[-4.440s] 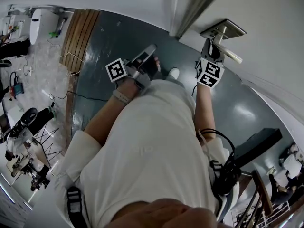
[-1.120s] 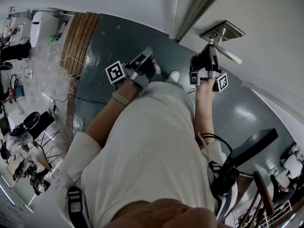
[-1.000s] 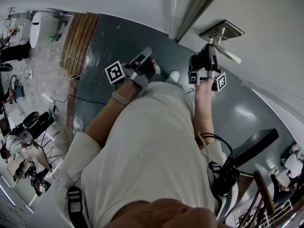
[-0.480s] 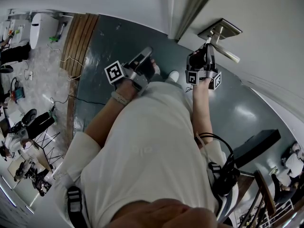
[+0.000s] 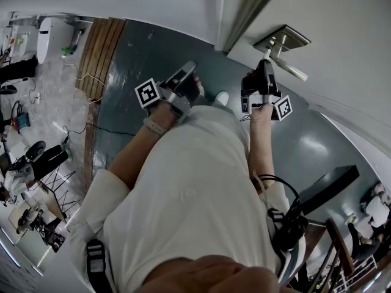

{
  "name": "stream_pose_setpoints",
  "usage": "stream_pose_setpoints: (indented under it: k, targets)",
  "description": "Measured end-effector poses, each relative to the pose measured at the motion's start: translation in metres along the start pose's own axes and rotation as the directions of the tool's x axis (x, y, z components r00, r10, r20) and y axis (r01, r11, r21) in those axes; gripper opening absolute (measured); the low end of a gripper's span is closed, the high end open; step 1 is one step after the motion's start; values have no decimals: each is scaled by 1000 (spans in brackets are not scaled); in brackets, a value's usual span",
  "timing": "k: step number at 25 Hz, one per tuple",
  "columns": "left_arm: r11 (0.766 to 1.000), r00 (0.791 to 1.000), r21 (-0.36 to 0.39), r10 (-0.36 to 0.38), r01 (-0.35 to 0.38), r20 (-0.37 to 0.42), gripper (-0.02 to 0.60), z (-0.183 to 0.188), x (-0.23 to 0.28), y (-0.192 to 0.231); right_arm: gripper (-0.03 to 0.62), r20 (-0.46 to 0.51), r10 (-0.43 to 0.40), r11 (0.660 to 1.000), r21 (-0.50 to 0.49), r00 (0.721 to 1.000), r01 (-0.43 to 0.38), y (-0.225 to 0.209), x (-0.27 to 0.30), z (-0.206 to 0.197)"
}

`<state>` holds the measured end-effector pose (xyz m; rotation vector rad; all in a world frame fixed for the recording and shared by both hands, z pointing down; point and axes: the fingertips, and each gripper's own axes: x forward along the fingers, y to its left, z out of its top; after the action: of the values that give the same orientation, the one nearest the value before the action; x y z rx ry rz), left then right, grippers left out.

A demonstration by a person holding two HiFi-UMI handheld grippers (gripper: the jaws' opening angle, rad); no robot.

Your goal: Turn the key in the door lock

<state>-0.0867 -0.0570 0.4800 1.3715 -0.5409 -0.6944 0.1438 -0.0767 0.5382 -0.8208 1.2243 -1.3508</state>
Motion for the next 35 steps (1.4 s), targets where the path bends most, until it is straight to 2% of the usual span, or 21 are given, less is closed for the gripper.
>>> stream_pose_setpoints:
  k: [1,2,3,4,5,7,8,9,11,12,13,14,16,17,18,19,20,22,25,31,35]
  targets:
    - [1000,1000,-3,-1,1,1,8,0,0,1,54,-35,-35,994,-107,999,31,4,-4,-3]
    - [1000,1000,-5,-2,2,3,8,1,0,1,54,-68,-80,968,-244,994,61,8,-8,-6]
    - [1000,1000,-8,-3,3,4,8,2,0,1,54,-93,-137,913,-398,986,90,12,-11,-8]
    - [1000,1000,-11,-4,4,5,8,2,1,1,54,-107,-199,827,-552,974,108,15,-14,-10]
    - [1000,1000,-13,-4,4,5,8,2,1,1,54,-113,-257,716,-689,960,110,18,-16,-11]
    - [1000,1000,-14,-5,5,3,8,1,1,1,54,-103,-344,470,-879,933,76,23,-17,-16]
    - [1000,1000,-15,-6,7,4,8,2,1,1,54,-81,-383,332,-942,920,55,23,-17,-17]
    - [1000,1000,-16,-8,8,5,8,2,0,0,54,-46,-421,178,-984,906,32,23,-18,-18]
    - [1000,1000,-18,-10,10,10,8,3,-1,-1,54,48,-477,-140,-990,878,-22,21,-19,-18]
    - [1000,1000,-17,-10,10,12,8,4,-2,-1,55,97,-491,-278,-959,866,-50,21,-17,-19]
    - [1000,1000,-15,-11,11,13,8,4,-2,-2,55,143,-499,-396,-915,855,-78,20,-16,-19]
    - [1000,1000,-13,-12,12,15,8,5,-3,-2,58,188,-504,-496,-862,843,-105,18,-14,-18]
    - [1000,1000,-11,-13,13,20,8,6,-4,-4,74,269,-493,-663,-732,827,-158,13,-10,-16]
    - [1000,1000,-11,-13,14,23,8,6,-5,-4,80,302,-475,-732,-657,827,-180,13,-7,-16]
    - [1000,1000,-11,-13,13,26,8,7,-6,-5,83,328,-455,-786,-585,828,-200,13,-3,-16]
    - [1000,1000,-10,-13,13,28,8,8,-6,-5,83,346,-439,-824,-523,829,-218,12,1,-16]
    - [1000,999,-10,-13,13,30,8,8,-7,-6,83,358,-428,-848,-477,830,-231,11,5,-17]
    - [1000,999,-11,-14,14,31,8,8,-7,-6,83,373,-417,-869,-430,829,-244,7,13,-16]
    - [1000,999,-9,-14,14,35,8,7,-9,-5,83,394,-411,-876,-420,822,-237,3,23,-11]
    - [1000,999,-16,-13,14,49,8,8,-11,-5,81,447,-362,-892,-422,818,-164,9,29,-4]
    - [1000,999,-22,-11,12,50,8,7,-11,-3,81,463,-343,-887,-445,817,-120,11,29,-4]
